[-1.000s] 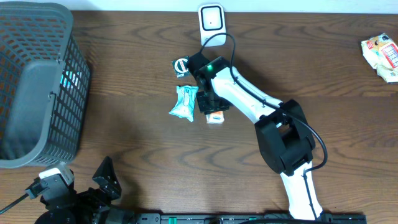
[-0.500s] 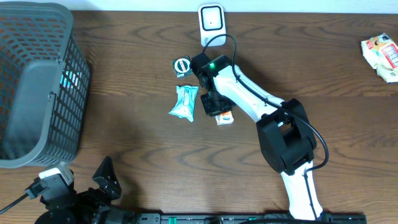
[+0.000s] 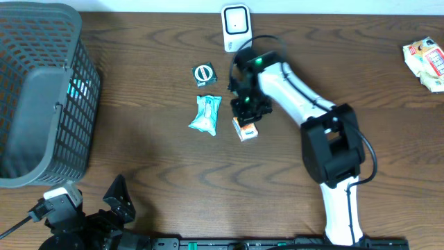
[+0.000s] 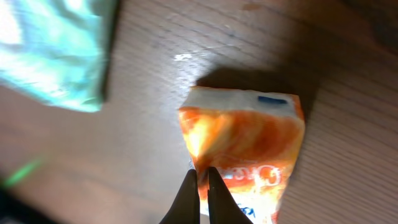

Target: Scan the item barcode

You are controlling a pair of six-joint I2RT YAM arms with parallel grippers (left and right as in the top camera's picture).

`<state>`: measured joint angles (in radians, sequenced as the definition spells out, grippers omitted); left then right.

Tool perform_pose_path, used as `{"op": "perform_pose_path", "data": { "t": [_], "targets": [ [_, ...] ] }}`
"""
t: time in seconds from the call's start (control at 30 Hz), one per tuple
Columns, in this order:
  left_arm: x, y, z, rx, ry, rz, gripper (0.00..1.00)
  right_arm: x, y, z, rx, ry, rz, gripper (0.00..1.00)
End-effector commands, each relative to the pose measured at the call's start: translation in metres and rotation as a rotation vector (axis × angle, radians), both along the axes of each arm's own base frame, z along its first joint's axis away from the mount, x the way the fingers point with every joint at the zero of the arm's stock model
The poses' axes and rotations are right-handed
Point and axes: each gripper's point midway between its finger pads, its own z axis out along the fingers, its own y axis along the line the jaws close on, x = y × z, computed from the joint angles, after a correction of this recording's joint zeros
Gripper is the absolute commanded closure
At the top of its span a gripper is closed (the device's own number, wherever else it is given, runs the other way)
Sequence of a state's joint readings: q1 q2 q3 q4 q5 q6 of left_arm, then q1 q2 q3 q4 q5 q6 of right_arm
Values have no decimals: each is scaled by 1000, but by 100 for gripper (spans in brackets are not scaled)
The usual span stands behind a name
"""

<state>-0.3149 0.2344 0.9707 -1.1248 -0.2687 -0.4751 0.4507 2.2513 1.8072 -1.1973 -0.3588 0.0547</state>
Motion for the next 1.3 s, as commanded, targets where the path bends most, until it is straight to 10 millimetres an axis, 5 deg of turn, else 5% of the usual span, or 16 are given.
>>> {"op": "perform_pose_path", "data": {
  "t": [0.0, 0.1, 0.4, 0.63, 0.87, 1.03, 1.27],
  "targets": [
    [0, 3, -1, 0, 0, 23, 2, 7, 6, 21, 205, 44, -8, 99],
    [0, 3, -1, 0, 0, 23, 2, 6, -6, 21, 191, 57, -9, 99],
    [0, 3, -1, 0, 0, 23, 2, -3, -14, 14, -27, 3, 24, 62],
    [0, 3, -1, 0, 0, 23, 2, -3, -9, 5, -285, -132, 17, 59],
    [0, 3, -1, 0, 0, 23, 2, -6, 19, 4, -293, -215, 77, 52],
    [0, 3, -1, 0, 0, 23, 2, -2, 18, 4, -326, -244, 27, 52],
    [0, 3, -1, 0, 0, 23, 2, -1, 16, 4, -338, -249, 27, 27]
  ]
}}
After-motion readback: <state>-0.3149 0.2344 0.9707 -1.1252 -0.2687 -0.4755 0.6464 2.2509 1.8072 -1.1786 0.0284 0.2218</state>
